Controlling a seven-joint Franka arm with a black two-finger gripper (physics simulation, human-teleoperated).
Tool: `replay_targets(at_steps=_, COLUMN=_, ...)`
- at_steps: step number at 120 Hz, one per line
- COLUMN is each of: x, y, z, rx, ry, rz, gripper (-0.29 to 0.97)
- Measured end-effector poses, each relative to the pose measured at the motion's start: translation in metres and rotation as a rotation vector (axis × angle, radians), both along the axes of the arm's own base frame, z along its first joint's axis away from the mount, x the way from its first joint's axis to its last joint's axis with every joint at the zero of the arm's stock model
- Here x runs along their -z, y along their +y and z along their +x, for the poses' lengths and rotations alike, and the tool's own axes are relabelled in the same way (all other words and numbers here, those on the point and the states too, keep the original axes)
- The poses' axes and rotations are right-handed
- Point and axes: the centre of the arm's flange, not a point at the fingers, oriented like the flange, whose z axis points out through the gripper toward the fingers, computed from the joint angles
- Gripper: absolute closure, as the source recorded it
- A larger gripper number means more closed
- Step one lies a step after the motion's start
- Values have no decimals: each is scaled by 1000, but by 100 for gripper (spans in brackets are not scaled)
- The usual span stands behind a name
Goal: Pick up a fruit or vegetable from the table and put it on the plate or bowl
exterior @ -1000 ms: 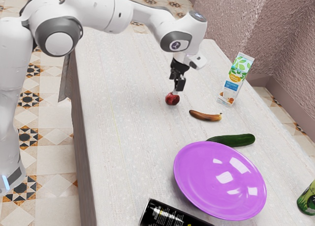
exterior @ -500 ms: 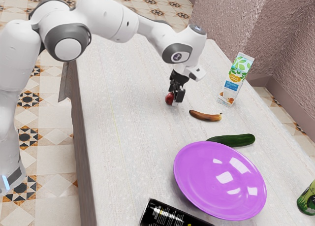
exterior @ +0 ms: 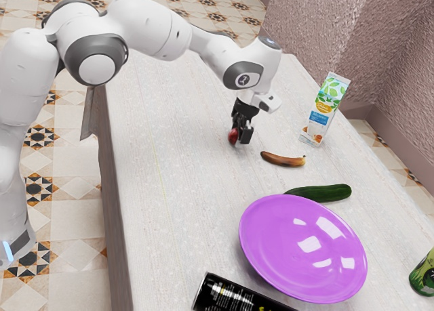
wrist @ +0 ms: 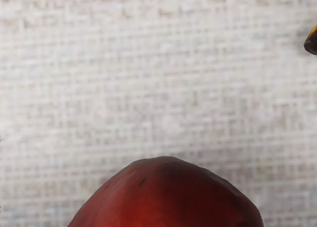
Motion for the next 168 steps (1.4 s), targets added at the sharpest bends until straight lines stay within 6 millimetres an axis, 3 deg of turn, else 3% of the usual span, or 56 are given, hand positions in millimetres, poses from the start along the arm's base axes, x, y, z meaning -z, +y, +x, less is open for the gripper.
replay_targets(at_steps=19, x=-18, y=-11, z=2, rx=25, ry=-28, rz=15, gripper=30)
replay_targets(at_steps=34, x=-57, y=-50, z=1, rx=106, ry=-79, rz=50, gripper=31)
replay_targets(at_steps=45, x=-97, y=-103, z=6, rx=208, ry=-123, rz=84, gripper=30)
replay_targets(at_steps=57, x=-128, y=-166, z=7, rx=334, ry=-149, rz=122, gripper=30)
replay_targets(at_steps=76, x=-141, y=-260, z=-5, rx=524, ry=-155, rz=167, gripper=30)
replay_targets(at_steps=87, x=-130, y=-306, z=-11, rx=633, ry=-142, rz=179, gripper=29)
replay_targets(at_steps=100, x=-107, y=-325, z=-1, rx=694, ry=-123, rz=176, gripper=31)
replay_targets(at_steps=113, x=-117, y=-339, z=6, rx=733, ry=-163, rz=196, gripper=31)
replay_targets(at_steps=146, x=-124, y=-396, z=-15, rx=825, ry=-199, rz=186, gripper=30)
replay_targets(at_steps=168, x=-124, y=-399, z=-16, rx=814, ry=-199, rz=192, gripper=9)
